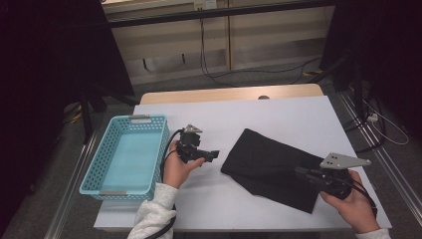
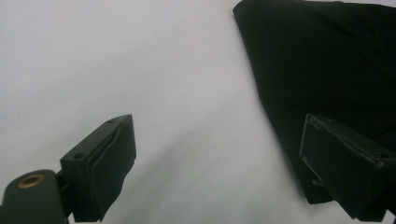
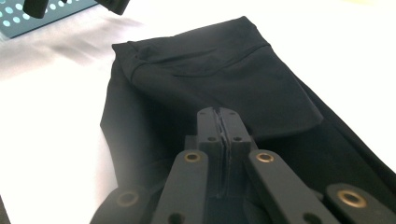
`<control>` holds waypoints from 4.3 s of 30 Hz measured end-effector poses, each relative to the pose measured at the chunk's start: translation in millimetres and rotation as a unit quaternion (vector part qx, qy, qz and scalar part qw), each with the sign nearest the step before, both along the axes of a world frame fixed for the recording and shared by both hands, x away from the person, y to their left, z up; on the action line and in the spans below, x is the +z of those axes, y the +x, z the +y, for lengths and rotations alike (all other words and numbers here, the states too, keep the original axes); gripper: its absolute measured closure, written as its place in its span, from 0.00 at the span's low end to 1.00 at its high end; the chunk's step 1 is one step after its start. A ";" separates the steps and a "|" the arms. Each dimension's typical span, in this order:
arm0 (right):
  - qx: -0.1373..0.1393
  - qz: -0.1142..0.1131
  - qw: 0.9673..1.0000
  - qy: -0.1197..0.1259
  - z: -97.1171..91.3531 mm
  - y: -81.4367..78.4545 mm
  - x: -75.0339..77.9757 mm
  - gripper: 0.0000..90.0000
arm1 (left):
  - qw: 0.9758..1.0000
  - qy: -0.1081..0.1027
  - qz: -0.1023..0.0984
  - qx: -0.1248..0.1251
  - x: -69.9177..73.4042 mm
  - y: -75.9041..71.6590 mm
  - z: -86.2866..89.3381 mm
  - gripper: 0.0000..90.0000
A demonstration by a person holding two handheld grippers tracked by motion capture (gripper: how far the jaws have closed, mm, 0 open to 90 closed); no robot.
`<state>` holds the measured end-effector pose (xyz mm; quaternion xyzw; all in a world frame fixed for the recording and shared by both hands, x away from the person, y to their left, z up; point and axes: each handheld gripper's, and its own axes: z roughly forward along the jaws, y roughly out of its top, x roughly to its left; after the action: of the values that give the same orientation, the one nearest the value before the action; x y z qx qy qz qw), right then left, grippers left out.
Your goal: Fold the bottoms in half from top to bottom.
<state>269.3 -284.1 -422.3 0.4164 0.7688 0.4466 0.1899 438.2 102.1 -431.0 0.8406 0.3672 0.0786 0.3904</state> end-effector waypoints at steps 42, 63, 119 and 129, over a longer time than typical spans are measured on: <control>-0.005 -0.006 1.000 0.003 -7.3 -7.8 4.3 0.99 | 1.000 -0.001 -0.001 -0.001 -1.3 -0.3 -4.2 0.11; -0.019 -0.003 1.000 0.003 -19.4 -20.2 2.6 0.99 | 1.000 0.000 -0.003 -0.002 -1.3 0.6 -5.5 0.11; -0.078 0.057 0.995 -0.011 -28.8 58.3 -26.4 0.91 | 1.000 0.005 0.002 -0.017 -5.3 -2.9 -14.4 0.12; -0.083 0.052 0.995 0.005 -39.5 47.8 -15.9 0.91 | 1.000 0.004 0.003 -0.019 -5.6 -2.2 -13.1 0.11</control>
<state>317.2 -323.6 -438.3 0.5024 0.7383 0.4109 0.1834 436.1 88.9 -436.5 0.8490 0.3522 0.0702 0.3875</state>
